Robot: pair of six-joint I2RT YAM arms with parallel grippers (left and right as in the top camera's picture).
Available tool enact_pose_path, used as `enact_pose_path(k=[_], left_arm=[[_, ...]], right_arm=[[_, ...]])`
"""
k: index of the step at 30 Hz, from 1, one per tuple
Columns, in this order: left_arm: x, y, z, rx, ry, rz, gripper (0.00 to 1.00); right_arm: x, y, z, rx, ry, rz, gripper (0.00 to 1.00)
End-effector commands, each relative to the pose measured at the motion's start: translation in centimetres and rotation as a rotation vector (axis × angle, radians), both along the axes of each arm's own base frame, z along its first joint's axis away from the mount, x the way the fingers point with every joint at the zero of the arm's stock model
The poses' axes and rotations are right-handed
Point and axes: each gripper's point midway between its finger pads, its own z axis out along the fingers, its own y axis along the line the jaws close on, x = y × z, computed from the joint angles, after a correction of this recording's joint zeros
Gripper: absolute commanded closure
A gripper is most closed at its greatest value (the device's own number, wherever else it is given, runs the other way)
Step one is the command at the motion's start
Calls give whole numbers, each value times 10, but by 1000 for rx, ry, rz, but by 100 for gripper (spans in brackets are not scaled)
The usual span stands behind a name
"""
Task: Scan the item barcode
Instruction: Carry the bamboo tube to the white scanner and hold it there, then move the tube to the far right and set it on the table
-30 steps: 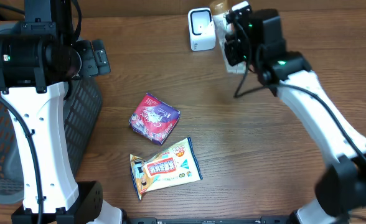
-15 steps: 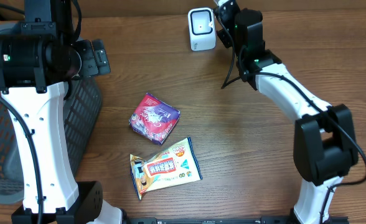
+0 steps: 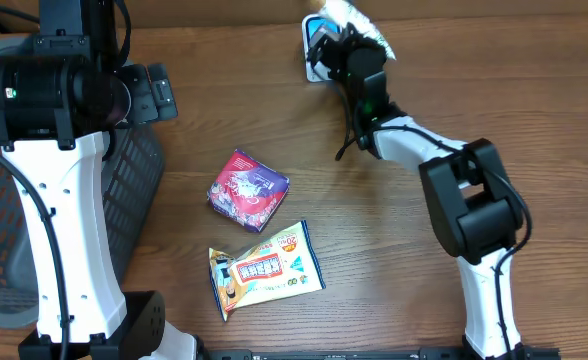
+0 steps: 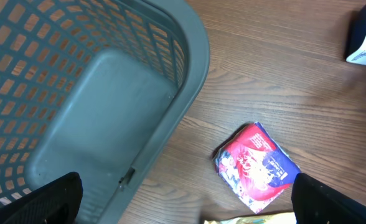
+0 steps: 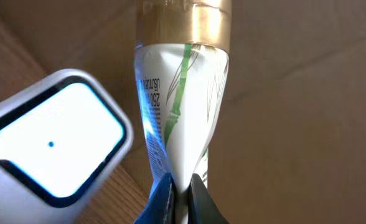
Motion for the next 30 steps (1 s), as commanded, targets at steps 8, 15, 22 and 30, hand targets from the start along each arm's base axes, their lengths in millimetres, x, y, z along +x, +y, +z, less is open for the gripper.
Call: enact_pose_path(k=[8, 15, 22, 30], left_arm=[[2, 1, -4, 0, 15, -6, 0], [2, 1, -4, 0, 15, -6, 0], [2, 1, -4, 0, 15, -6, 0], [2, 1, -4, 0, 15, -7, 0]], right_arm=[[6, 13, -13, -181, -67, 27, 96], [7, 13, -4, -244, -106, 30, 96], [5, 15, 7, -287, -124, 20, 96], [-9, -19, 79, -279, -122, -175, 96]])
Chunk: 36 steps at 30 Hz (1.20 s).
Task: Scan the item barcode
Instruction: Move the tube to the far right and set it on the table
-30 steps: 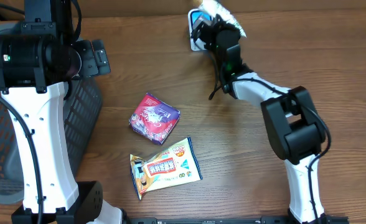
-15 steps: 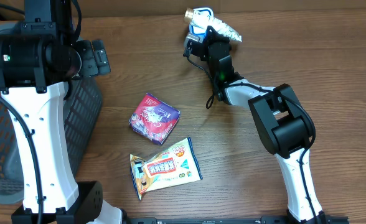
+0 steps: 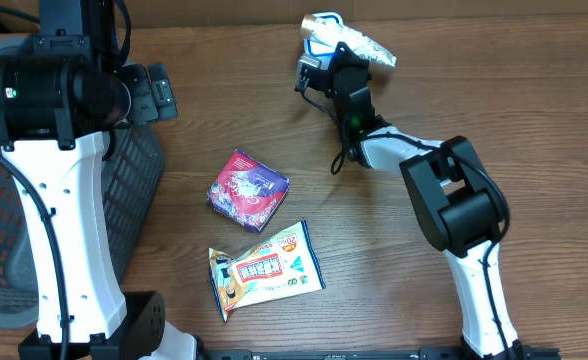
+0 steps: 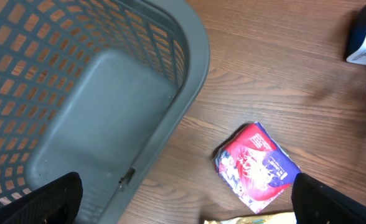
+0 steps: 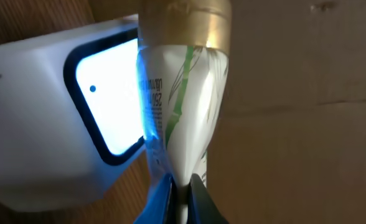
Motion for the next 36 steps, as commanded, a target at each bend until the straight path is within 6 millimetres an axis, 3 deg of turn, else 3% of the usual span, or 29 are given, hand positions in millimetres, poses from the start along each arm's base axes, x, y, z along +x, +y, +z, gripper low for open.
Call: enact_pose_path(k=[1, 6, 9, 13, 15, 17, 18, 19, 25, 26, 29, 32, 36], left_arm=[[2, 1, -4, 0, 15, -6, 0], [2, 1, -4, 0, 15, -6, 0], [2, 1, -4, 0, 15, -6, 0], [2, 1, -4, 0, 15, -7, 0], [2, 1, -4, 0, 15, -6, 0], [2, 1, -4, 0, 15, -6, 0], [2, 1, -4, 0, 15, -6, 0], [2, 1, -4, 0, 15, -6, 0], [2, 1, -4, 0, 15, -7, 0], [2, 1, -4, 0, 15, -7, 0], [2, 1, -4, 0, 15, -7, 0], [2, 1, -4, 0, 15, -7, 0], [2, 1, -4, 0, 15, -6, 0]], right_arm=[[-8, -28, 125, 75, -169, -158, 96], [-27, -69, 157, 147, -183, -365, 96], [-48, -121, 156, 211, -188, -640, 96], [-82, -183, 118, 241, -140, -948, 96], [-111, -225, 71, 219, 14, -1074, 96], [-134, -253, 44, 257, 120, -1165, 96], [-157, -282, 22, 349, 195, -1279, 96], [-169, -298, 12, 404, 232, -1343, 96], [-209, -395, -16, 636, 311, -1609, 96], [-220, -422, -22, 711, 320, -1664, 96], [-247, -475, -32, 875, 309, -1771, 96], [-269, -502, -41, 996, 325, -1830, 96], [-272, -507, -49, 1191, 378, -1801, 96]])
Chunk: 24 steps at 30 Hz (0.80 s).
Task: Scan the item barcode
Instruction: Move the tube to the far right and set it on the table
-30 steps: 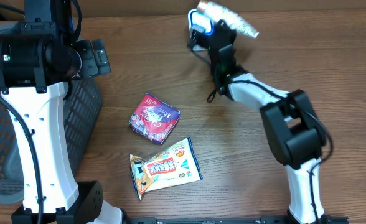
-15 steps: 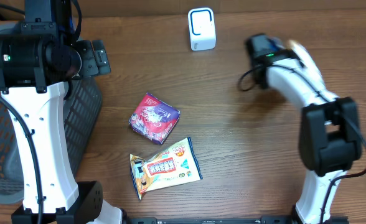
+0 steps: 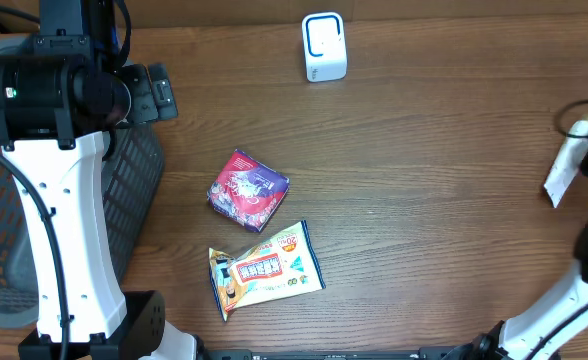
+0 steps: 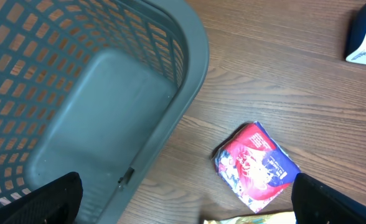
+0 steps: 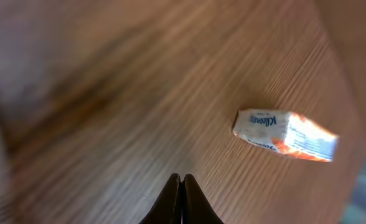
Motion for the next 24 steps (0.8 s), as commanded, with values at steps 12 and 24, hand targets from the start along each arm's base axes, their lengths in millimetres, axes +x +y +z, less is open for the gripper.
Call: enact_pose_path(k=[12, 24], left_arm=[[2, 1, -3, 2, 13, -5, 0], [2, 1, -3, 2, 13, -5, 0]], right_arm=[[101, 150, 112, 319, -518, 370, 19], [134, 283, 76, 636, -513, 479, 96]])
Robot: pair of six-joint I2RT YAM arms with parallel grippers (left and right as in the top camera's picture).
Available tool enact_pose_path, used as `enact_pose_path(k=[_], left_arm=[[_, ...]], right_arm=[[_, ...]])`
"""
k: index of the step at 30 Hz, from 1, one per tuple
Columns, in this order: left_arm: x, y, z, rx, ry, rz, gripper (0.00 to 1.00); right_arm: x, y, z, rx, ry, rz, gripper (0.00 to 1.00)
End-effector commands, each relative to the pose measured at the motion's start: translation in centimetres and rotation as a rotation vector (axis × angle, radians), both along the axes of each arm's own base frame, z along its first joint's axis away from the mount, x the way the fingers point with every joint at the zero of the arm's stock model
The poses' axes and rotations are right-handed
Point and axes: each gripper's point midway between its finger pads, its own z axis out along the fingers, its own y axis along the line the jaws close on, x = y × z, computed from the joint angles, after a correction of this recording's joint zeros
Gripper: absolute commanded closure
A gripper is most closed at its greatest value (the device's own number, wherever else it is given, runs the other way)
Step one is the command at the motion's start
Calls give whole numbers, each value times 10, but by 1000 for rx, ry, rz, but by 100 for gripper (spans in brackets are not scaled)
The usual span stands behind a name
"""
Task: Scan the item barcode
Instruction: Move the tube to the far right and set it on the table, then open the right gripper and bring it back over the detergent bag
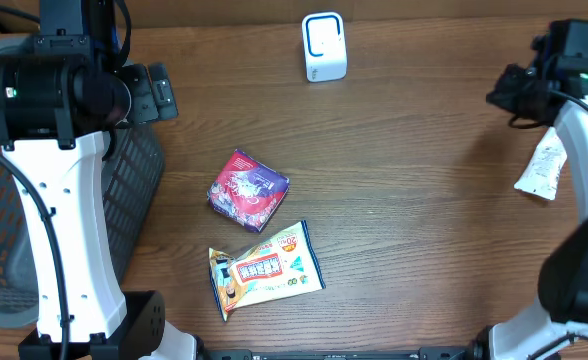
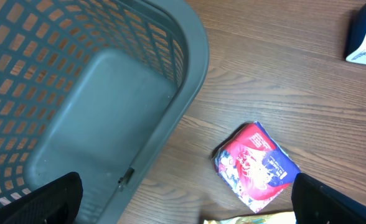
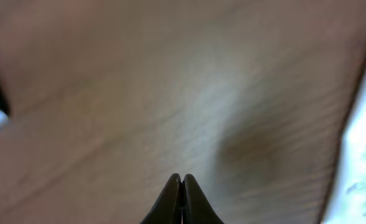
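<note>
The white barcode scanner [image 1: 324,46] stands at the back of the table, and its edge shows in the left wrist view [image 2: 365,36]. A white packet [image 1: 540,168] lies flat at the right side; a blurred white edge [image 3: 365,155] in the right wrist view may be it. My right gripper [image 1: 497,97] hangs up-left of that packet, shut with nothing in it [image 3: 182,181]. My left gripper [image 2: 186,208] is open by the basket rim, above and left of a red-purple box [image 2: 256,165].
A grey mesh basket [image 1: 4,230] fills the left edge and shows in the left wrist view too [image 2: 102,93]. The red-purple box [image 1: 247,190] and a yellow snack packet [image 1: 264,269] lie mid-table. The left arm column [image 1: 69,220] stands at the front left.
My right gripper has moved from the far right edge to a spot further back and to the left, still shut and empty. The white packet lies a little further left. The left arm is unchanged.
My right gripper held a white packet with a gold band beside the lit scanner, then right against its window. Later the gripper was at the far right edge, shut and empty, with a packet on the table. Now it is back up-left of that packet.
</note>
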Motion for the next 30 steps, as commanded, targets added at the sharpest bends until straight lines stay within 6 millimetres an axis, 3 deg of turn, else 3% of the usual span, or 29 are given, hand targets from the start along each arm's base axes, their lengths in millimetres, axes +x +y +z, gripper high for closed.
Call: enact_pose_path(k=[1, 3, 4, 6, 7, 8, 10, 13, 15, 19, 23, 27, 30], left_arm=[[2, 1, -3, 2, 12, -5, 1], [2, 1, -3, 2, 12, -5, 1], [2, 1, -3, 2, 12, -5, 0], [2, 1, -3, 2, 12, -5, 0], [2, 1, -3, 2, 12, -5, 0], [2, 1, -3, 2, 12, -5, 1], [2, 1, -3, 2, 12, -5, 0], [2, 1, -3, 2, 12, -5, 0], [2, 1, -3, 2, 12, -5, 0], [2, 1, -3, 2, 12, -5, 0], [2, 1, -3, 2, 12, -5, 0], [2, 1, -3, 2, 12, -5, 1], [2, 1, -3, 2, 12, -5, 0]], right_arm=[[-6, 50, -10, 79, 49, 120, 96], [-16, 85, -13, 81, 88, 210, 96], [-30, 117, -17, 108, 136, 283, 96], [-42, 138, -20, 79, 175, 329, 94], [-41, 139, -21, 35, 174, 328, 85], [-35, 133, -21, -34, 153, 313, 76], [-21, 123, -18, -102, 102, 281, 73], [-3, 102, -20, -88, 59, 180, 82], [5, 78, -29, -79, 65, 112, 91], [2, 25, -63, -64, 150, 2, 96], [-5, -6, -97, -51, 227, -40, 96], [-8, -26, -115, -44, 254, -84, 96], [-7, -47, -116, -38, 237, -133, 96]])
